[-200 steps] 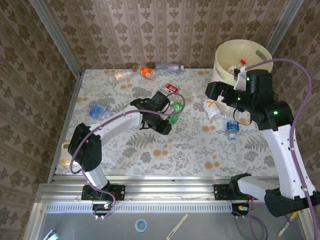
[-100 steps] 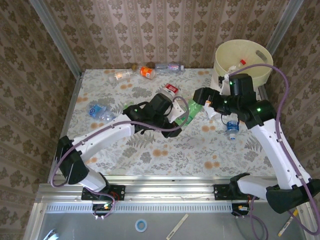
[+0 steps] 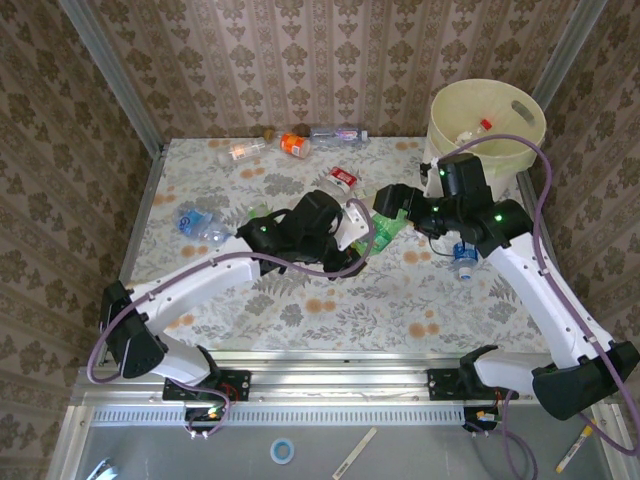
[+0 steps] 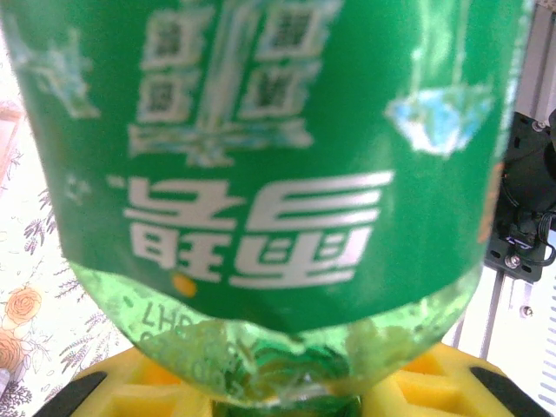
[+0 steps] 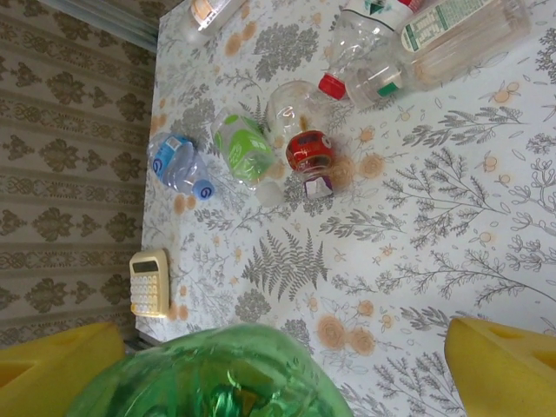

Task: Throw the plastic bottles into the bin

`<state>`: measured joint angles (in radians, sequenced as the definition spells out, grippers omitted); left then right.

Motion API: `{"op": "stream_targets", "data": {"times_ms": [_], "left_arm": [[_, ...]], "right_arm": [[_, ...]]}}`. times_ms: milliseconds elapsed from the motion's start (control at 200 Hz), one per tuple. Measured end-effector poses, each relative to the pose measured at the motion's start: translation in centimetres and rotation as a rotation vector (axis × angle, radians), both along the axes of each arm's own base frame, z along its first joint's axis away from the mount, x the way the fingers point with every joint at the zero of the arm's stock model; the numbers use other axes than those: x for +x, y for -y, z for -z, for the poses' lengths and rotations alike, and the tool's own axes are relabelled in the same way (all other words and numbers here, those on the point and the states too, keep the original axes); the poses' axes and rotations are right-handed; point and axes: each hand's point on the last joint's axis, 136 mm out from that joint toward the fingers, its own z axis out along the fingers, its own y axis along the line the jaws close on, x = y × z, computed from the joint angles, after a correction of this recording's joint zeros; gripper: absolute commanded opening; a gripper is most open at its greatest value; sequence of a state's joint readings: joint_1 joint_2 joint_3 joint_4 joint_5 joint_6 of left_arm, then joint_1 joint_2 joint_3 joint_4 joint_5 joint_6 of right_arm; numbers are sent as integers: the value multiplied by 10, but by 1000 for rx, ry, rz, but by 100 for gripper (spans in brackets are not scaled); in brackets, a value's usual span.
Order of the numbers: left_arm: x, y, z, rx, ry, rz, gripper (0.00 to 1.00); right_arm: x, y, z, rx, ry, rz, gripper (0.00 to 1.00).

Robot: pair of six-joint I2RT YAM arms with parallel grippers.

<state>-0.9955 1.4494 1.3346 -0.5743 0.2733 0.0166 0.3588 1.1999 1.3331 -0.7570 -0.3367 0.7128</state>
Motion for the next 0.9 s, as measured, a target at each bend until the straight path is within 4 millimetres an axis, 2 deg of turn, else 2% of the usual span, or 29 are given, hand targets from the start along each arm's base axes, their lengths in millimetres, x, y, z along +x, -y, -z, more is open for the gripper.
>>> {"op": "stream_targets", "data": {"times_ms": [95, 230, 430, 495, 535, 585, 665, 740, 815, 900], "left_arm": [[0, 0, 0, 1, 5, 5, 27], [-1, 0, 2, 5, 10, 5, 27], [-1, 0, 4, 9, 15, 5, 30], [0, 0, 4, 11, 17, 4, 40], [0, 0, 4, 11, 22, 5, 53], [2, 0, 3, 11, 32, 0, 74], [6, 1, 1, 5, 43, -14, 90], [10, -1, -2, -22, 47, -35, 99], [17, -9, -7, -67, 29, -81, 100], [34, -27, -19, -157, 1, -167, 100]], "right_arm": [[0, -2, -1, 12, -2, -3, 82], [-1, -5, -3, 31, -4, -4, 60], [-2, -6, -2, 31, -14, -11, 38], [-2, -6, -1, 30, -17, -11, 30], [-2, -7, -2, 31, -17, -11, 28], [-4, -6, -3, 29, -23, -10, 24], [-5, -5, -7, 26, -26, -9, 21], [-5, -3, -17, 18, -10, -3, 16], [-4, 1, -32, -2, 25, 4, 13], [1, 8, -58, -36, 98, 23, 9]]}}
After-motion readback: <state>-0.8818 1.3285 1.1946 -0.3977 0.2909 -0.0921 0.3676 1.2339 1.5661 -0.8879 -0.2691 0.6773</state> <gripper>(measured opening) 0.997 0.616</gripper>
